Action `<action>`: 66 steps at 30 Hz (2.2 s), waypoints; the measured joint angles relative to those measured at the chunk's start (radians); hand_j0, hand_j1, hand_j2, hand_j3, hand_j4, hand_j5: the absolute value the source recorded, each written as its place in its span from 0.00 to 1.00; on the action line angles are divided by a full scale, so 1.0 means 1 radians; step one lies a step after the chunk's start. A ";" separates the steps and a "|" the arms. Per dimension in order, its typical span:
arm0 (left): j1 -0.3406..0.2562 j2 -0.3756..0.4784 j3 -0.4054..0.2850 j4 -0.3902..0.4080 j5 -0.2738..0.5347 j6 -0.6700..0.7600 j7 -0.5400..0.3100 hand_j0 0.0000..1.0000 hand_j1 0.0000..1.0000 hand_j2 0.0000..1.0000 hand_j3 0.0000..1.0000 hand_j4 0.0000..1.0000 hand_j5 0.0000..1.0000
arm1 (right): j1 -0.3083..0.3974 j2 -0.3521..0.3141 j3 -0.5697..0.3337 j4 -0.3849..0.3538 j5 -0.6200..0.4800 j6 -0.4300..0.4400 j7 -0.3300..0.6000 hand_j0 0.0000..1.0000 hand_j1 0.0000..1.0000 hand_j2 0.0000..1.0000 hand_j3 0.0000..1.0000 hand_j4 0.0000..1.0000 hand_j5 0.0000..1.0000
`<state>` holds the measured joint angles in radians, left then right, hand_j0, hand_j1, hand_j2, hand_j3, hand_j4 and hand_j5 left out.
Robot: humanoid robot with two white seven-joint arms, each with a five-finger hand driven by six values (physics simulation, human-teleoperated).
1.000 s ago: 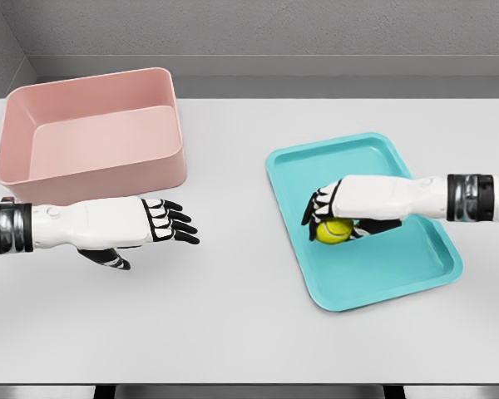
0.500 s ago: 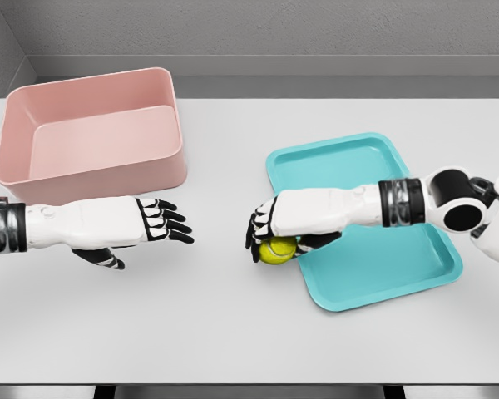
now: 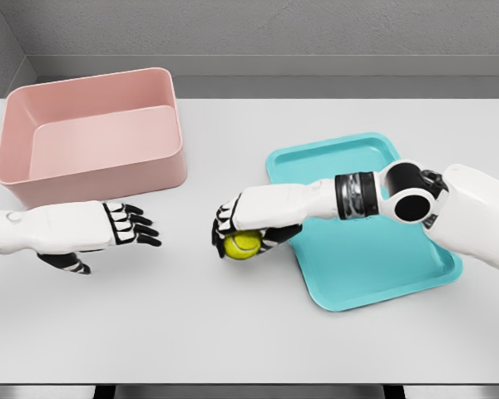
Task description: Put the tennis from the blue tray into the pink basket with both arms
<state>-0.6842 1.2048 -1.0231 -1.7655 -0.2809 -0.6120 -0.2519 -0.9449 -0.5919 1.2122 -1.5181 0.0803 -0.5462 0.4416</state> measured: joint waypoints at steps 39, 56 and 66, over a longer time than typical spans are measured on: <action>0.014 0.003 0.016 0.000 0.000 0.000 0.010 1.00 1.00 1.00 1.00 1.00 1.00 | -0.040 0.203 0.112 0.289 0.043 0.050 -0.008 1.00 1.00 1.00 1.00 1.00 1.00; 0.005 -0.036 0.051 0.000 -0.004 0.000 0.012 1.00 1.00 1.00 1.00 1.00 1.00 | -0.147 -0.005 0.040 0.224 0.009 -0.056 -0.013 1.00 1.00 1.00 1.00 1.00 1.00; -0.014 -0.237 0.043 0.000 -0.157 0.000 -0.004 1.00 1.00 1.00 1.00 1.00 1.00 | -0.133 -0.184 -0.060 0.246 -0.008 -0.066 -0.012 1.00 1.00 1.00 1.00 1.00 1.00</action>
<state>-0.6980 0.9679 -0.9805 -1.7656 -0.4378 -0.6118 -0.2561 -1.0784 -0.7757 1.1524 -1.2721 0.0724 -0.6126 0.4293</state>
